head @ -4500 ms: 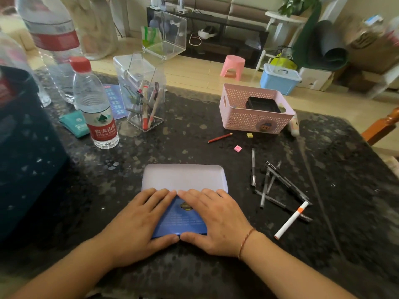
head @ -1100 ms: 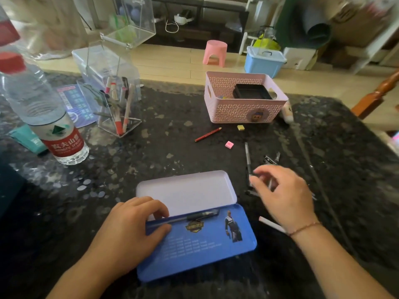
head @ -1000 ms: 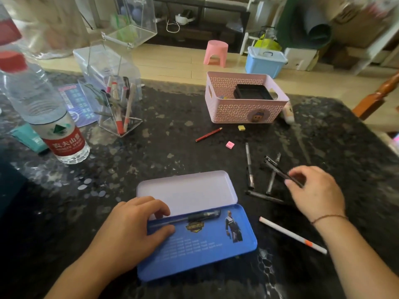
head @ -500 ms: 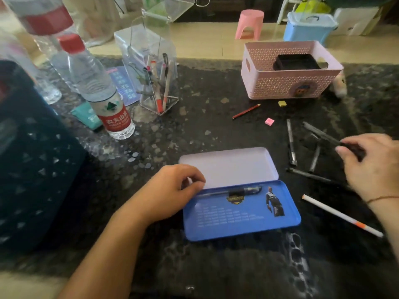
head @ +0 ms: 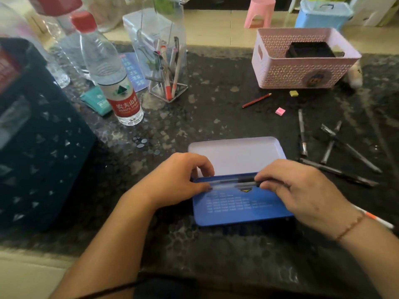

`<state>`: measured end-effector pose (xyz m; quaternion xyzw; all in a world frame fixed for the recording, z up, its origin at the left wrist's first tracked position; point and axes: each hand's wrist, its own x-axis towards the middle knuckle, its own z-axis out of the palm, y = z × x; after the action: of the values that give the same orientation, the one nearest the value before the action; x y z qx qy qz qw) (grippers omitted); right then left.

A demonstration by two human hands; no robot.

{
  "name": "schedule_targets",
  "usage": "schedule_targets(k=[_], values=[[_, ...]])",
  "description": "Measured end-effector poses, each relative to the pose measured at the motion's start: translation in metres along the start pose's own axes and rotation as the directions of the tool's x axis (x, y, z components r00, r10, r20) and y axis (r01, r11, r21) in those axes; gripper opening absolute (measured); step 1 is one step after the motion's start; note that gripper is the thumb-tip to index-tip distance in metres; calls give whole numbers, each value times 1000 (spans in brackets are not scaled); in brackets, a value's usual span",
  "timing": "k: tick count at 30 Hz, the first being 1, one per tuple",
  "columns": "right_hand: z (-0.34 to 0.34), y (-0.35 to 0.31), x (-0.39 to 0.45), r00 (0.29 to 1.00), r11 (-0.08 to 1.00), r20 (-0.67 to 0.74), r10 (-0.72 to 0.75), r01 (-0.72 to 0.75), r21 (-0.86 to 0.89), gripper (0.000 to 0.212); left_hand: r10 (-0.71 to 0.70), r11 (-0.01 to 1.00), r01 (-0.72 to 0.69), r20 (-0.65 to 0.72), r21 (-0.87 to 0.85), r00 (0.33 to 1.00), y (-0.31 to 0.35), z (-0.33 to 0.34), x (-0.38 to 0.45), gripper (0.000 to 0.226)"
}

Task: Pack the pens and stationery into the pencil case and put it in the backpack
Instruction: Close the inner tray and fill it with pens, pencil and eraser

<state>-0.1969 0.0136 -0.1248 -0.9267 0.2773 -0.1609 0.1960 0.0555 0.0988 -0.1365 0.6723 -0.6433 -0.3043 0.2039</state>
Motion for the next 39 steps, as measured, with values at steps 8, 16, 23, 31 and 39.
schedule_targets(k=[8,16,23,31,39], values=[[-44,20,4,842,483,-286,458,34,875,30,8,1000,-8,5,-8,1000,2,0,0,22],[16,-33,1,991,990,50,-122,125,-58,48,-55,996,53,-25,-70,998,-2,-4,3,15],[42,-34,4,987,963,-30,-159,148,-224,30,-26,999,25,-17,-45,1000,-2,-2,4,10],[56,-39,14,990,995,-122,-70,61,-81,10,20,1000,-20,7,-6,1000,-2,-2,5,9],[-40,69,13,806,886,-473,357,-452,-102,18,102,989,-100,-12,109,995,-9,1,8,39]])
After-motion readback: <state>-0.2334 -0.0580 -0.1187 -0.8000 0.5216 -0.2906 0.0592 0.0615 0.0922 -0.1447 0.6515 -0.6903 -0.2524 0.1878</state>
